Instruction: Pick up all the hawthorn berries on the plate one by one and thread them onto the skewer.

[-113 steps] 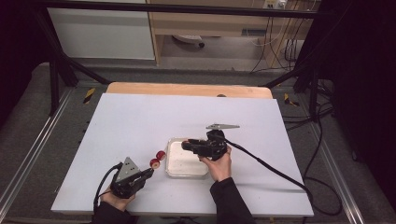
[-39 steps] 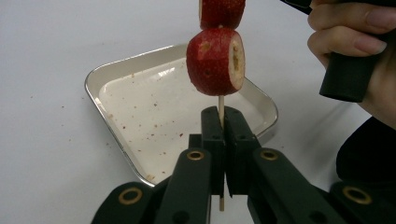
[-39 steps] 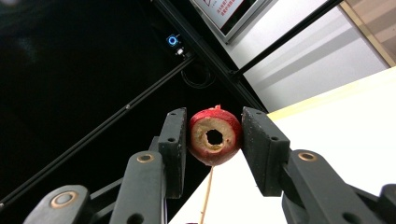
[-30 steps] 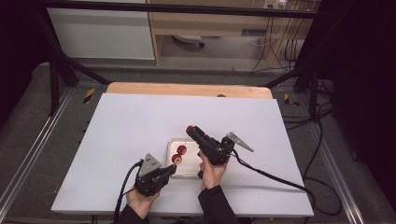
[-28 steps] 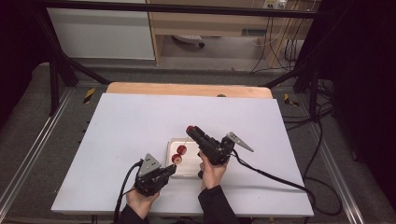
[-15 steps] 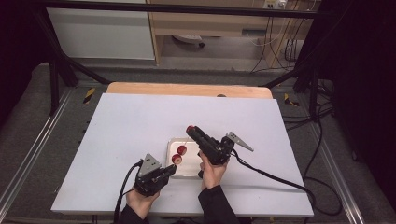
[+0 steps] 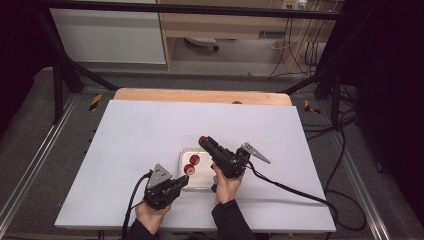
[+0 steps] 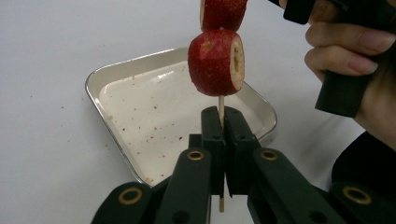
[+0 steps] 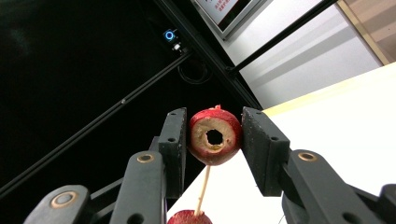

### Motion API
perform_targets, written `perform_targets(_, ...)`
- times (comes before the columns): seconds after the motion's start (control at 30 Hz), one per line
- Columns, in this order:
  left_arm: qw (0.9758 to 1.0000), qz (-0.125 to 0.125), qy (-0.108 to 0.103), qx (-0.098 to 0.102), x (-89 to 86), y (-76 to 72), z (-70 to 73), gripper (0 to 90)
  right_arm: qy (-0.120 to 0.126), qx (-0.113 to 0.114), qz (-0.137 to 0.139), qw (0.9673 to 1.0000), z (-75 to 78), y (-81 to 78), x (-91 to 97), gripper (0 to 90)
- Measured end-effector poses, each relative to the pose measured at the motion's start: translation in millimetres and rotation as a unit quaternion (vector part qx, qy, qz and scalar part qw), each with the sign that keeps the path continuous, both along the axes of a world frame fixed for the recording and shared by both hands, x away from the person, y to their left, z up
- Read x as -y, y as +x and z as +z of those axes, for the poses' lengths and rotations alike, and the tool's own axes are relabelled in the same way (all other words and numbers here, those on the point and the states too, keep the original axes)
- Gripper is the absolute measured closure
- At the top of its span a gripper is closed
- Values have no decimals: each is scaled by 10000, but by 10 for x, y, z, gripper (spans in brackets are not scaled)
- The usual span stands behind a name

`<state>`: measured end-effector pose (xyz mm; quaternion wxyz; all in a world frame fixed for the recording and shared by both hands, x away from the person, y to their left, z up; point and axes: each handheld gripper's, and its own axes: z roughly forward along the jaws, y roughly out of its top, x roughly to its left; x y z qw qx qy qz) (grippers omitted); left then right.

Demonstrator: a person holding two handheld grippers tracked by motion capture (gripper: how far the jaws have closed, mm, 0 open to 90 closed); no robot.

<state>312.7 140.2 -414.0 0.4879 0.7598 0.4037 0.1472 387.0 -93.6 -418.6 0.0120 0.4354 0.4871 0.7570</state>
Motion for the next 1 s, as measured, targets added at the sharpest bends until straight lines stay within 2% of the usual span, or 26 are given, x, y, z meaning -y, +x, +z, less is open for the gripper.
perform_targets(0.2,10000,47,-33,0,58,-11,-5,879,67,10,-66,10000,-32,-38,-27,623)
perform_targets(0.47,9997,88,-232,-75,49,-6,-12,882,106,26,-23,9999,-51,-70,-39,624)
perform_targets(1.0,9998,92,-180,12,49,2,-27,883,89,-91,159,9998,-106,-148,-71,627)
